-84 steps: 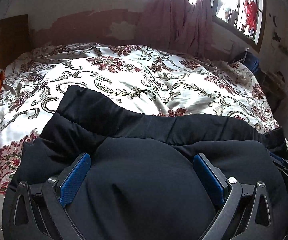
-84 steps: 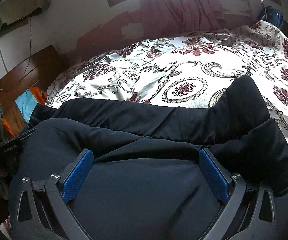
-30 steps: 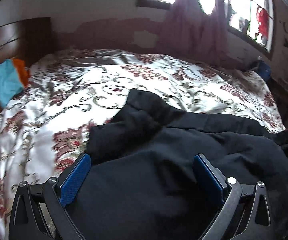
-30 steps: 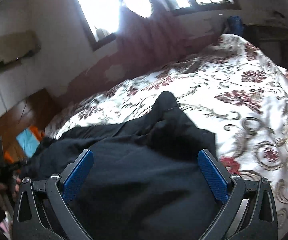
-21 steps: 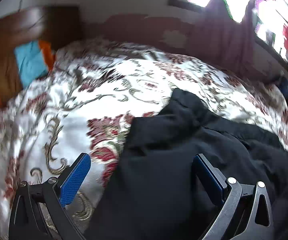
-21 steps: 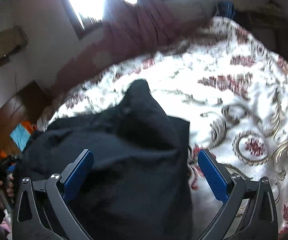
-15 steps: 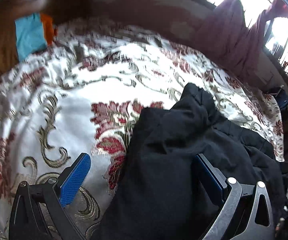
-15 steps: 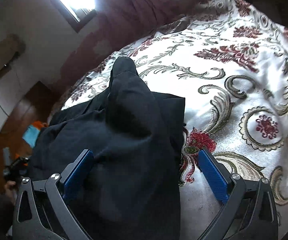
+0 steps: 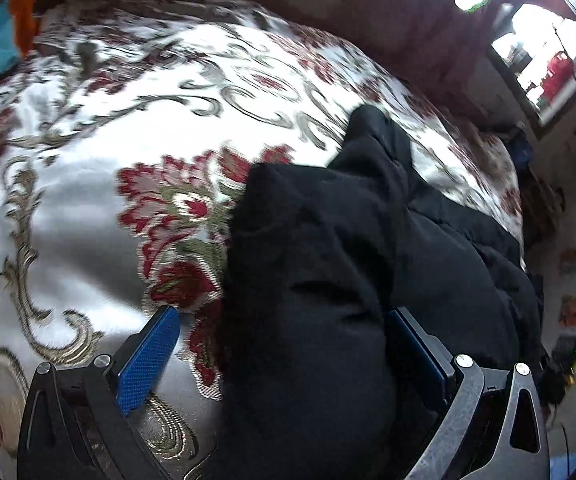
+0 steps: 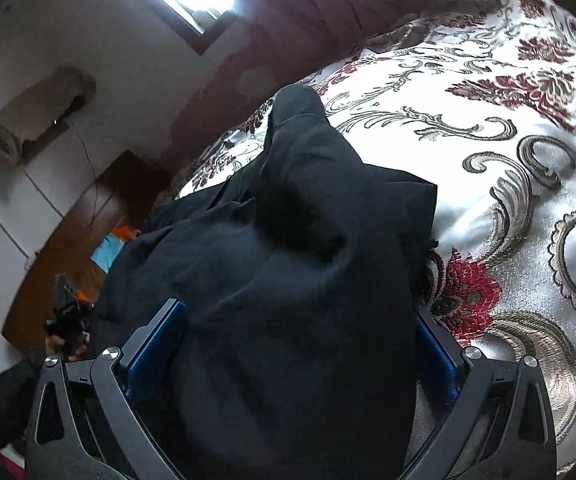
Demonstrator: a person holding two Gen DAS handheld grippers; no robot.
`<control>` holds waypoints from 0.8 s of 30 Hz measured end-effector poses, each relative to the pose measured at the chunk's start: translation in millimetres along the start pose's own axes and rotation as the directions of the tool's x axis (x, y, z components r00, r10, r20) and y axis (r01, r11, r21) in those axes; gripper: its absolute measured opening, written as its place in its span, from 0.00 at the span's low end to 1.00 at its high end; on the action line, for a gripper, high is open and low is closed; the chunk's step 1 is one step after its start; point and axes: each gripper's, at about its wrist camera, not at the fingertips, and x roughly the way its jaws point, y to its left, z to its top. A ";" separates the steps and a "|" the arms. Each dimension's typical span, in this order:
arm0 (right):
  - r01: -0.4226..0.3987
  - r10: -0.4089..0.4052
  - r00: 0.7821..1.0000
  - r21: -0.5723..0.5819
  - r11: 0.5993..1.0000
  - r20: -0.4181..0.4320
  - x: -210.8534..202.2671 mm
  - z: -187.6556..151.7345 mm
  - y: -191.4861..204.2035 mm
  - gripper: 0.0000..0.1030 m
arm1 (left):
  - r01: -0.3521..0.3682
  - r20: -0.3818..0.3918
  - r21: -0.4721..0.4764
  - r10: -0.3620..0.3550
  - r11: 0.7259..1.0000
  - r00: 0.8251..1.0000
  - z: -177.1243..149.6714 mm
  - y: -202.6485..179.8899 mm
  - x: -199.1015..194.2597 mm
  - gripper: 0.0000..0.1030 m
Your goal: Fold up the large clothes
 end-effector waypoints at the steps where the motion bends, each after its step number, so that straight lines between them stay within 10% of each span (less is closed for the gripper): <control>1: -0.002 0.002 1.000 0.002 1.000 0.001 1.1 -2.8 -0.2 0.99 | 0.028 -0.019 0.011 -0.028 1.000 0.999 0.2 -1.4 0.4 1.00; 7: -0.004 0.004 1.000 0.009 1.000 -0.006 3.7 -4.2 -0.8 0.99 | 0.117 -0.100 0.052 -0.111 0.992 0.989 -5.3 -17.1 8.6 1.00; 15: 0.023 -0.023 0.999 0.000 1.000 -0.047 6.0 -0.9 14.6 0.97 | 0.042 -0.117 0.037 -0.037 0.998 0.992 -7.9 -32.7 10.3 0.90; 24: 0.054 -0.054 0.998 0.030 0.998 0.010 -15.8 -11.4 34.2 0.34 | -0.008 -0.055 -0.038 0.006 0.999 0.998 -19.7 -47.1 -14.7 0.38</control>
